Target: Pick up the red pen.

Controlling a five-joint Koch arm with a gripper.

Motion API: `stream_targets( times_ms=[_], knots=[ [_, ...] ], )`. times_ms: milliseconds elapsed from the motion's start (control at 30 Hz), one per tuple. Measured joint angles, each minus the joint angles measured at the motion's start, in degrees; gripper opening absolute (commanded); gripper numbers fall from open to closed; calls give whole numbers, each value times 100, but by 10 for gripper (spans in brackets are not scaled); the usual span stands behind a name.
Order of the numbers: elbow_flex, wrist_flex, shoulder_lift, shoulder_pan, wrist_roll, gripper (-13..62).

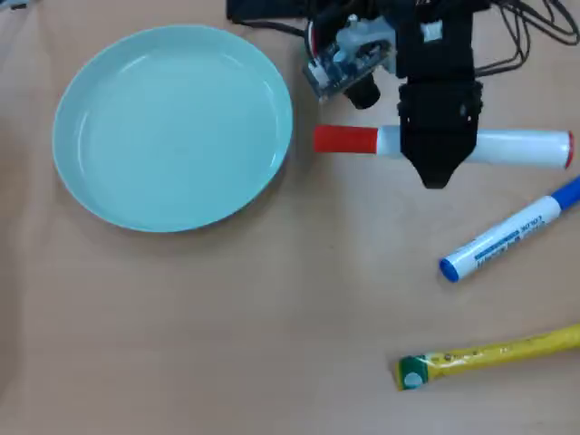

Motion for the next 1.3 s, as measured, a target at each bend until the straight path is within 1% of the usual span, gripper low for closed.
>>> stream_targets(
  times_ms=[267,600,833,1300],
  knots=[
    [-9,176,686,35,-536,-79],
    [-9,193,800,88,-1072,-79],
    [-9,202,1248,237,-1160,-79],
    [-9,211,1257,264,-1397,-79]
  ],
)
